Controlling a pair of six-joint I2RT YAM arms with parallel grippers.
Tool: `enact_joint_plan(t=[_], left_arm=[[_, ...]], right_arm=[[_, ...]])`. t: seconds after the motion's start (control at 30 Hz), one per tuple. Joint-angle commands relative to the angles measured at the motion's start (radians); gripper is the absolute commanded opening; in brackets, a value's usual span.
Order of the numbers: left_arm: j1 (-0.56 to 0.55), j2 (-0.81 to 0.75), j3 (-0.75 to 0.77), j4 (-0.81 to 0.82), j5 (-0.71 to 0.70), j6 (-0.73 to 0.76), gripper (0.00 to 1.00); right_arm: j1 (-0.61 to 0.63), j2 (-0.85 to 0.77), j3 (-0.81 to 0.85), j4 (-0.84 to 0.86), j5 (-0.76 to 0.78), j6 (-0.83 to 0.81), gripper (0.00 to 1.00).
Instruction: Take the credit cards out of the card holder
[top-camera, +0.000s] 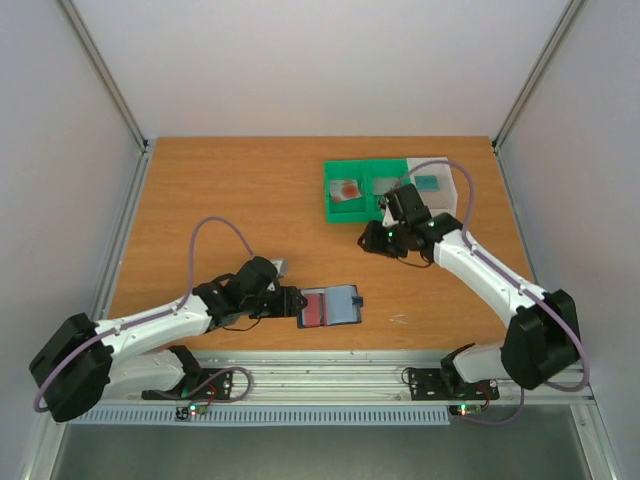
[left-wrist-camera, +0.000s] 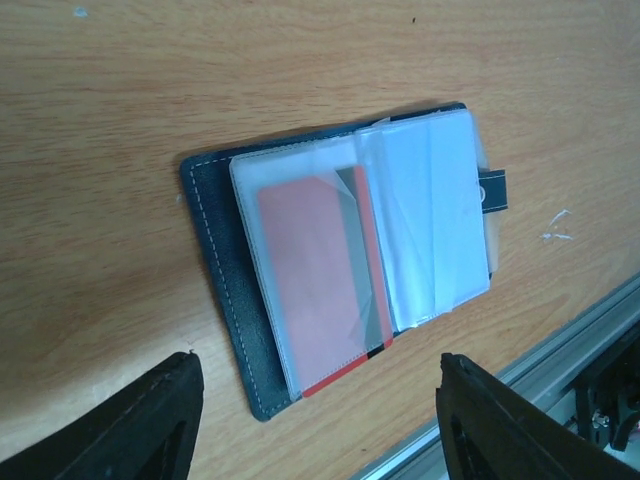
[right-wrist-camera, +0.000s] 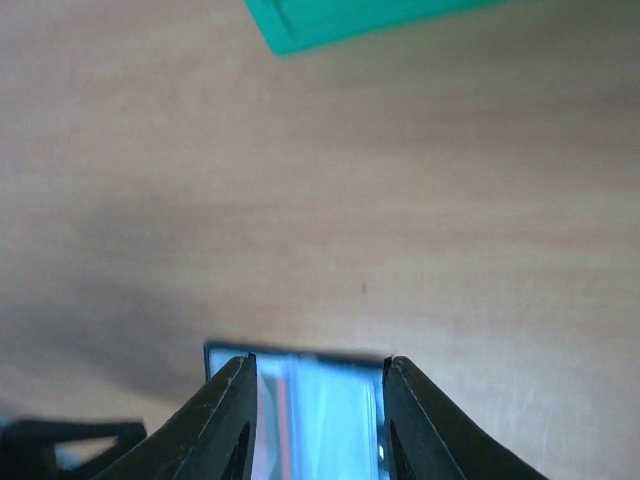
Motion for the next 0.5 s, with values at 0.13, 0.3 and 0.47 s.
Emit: enact_joint_plan(t=[0.13,0.3,0.47], left_arm=[[0.010,0.130,-0.010,0.171,0.046,-0.044,0.58],[0.014,0.169,-0.008,0.176,0.037,-0.036,0.54],[0.016,0.194,-0.014,0.180,0.030,-0.031,0.47]], right_arm=[[0.142,-0.124,-0.245,0.047,-0.038,0.106,0.35],[0.254,-0.100,-0.327,0.081,0.004,0.155,0.37],[0.330,-0.085,-0.352,0.091,0.070,0.196,0.40]])
